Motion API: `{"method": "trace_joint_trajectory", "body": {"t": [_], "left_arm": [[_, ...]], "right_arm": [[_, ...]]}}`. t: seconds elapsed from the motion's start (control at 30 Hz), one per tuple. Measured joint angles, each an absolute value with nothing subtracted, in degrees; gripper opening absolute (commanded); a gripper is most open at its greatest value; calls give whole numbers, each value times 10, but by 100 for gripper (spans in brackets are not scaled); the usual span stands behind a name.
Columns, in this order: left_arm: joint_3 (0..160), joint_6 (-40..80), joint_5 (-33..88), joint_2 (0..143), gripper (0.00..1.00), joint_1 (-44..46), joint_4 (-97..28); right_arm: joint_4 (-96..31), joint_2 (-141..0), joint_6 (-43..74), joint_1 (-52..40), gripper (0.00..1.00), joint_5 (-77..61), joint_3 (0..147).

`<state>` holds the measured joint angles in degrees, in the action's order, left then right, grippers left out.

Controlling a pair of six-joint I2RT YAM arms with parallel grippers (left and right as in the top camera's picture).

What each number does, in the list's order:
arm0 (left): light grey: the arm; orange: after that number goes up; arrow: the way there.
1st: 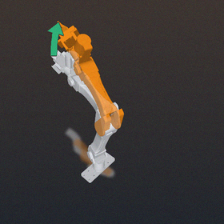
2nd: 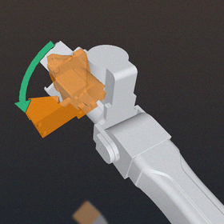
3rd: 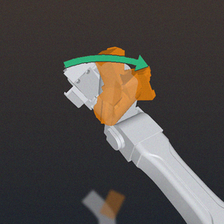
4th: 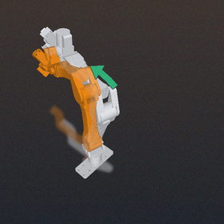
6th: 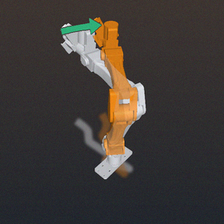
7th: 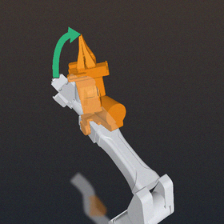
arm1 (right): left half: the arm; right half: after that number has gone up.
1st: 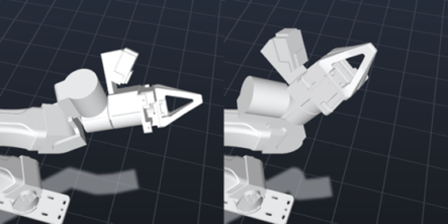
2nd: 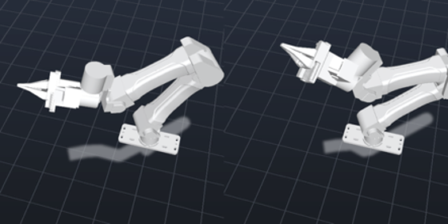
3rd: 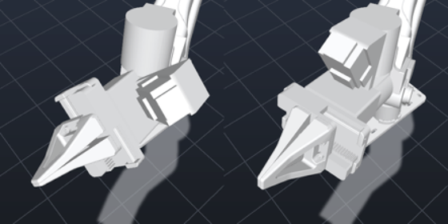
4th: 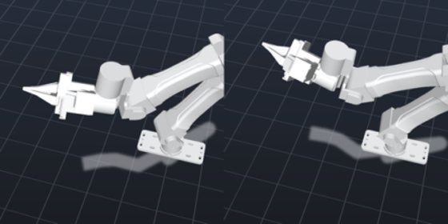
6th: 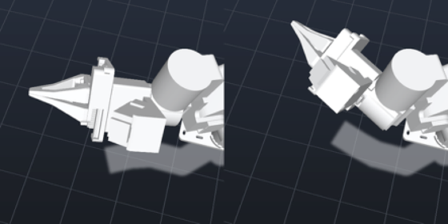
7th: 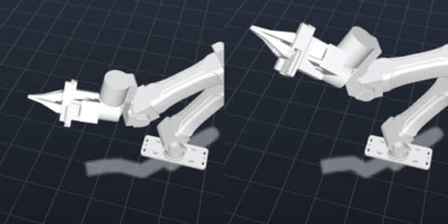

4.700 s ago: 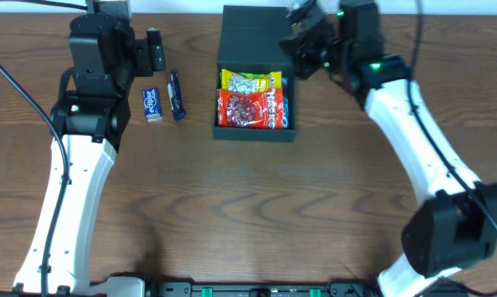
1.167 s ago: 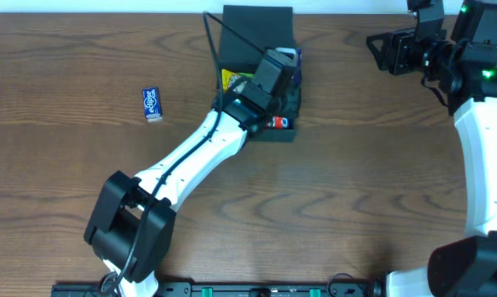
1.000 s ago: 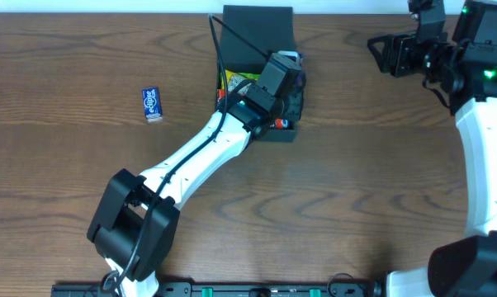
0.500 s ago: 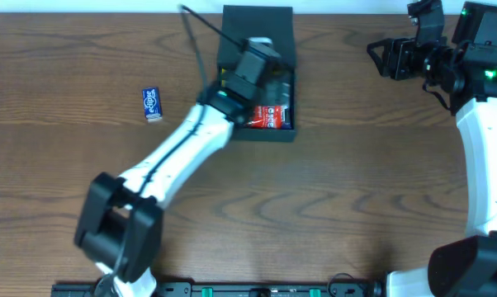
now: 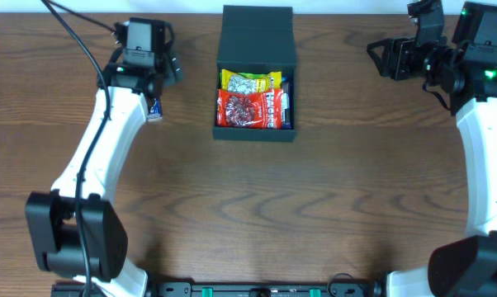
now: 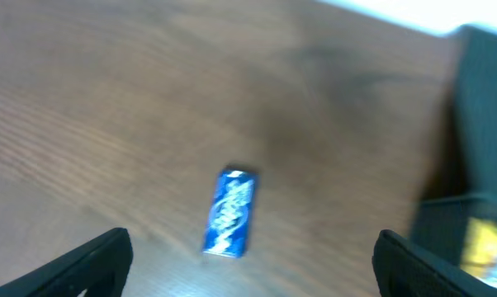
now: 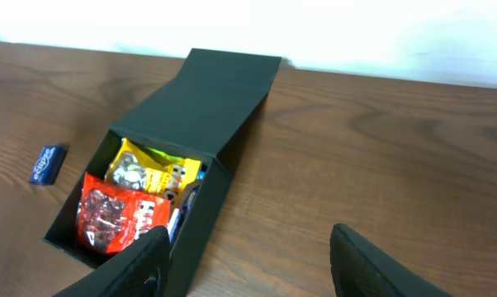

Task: Pack container
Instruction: 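Return the left gripper to the Eclipse mint tin and grasp it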

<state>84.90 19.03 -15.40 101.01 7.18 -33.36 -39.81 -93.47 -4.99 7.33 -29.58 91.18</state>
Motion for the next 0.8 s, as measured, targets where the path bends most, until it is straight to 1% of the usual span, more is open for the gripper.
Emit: {"method": "trace_joint_trajectory", "body": {"t": [0.13,0.53,0.7,0.8], "left_arm": [[849,190,-152,1053,91,57,-356],[849,190,-149,1181,89,56,-352],[849,175,-111,1204,89,41,-333],[849,167,-94,1206,87,29,-323]], "right_arm": [[-398,-935,-50,73,62,-296,912],[-399,-935,-50,73,62,-296,912],[-400,-935,-50,73,62,-296,912],[-400,-935,-50,73,62,-296,912]]}}
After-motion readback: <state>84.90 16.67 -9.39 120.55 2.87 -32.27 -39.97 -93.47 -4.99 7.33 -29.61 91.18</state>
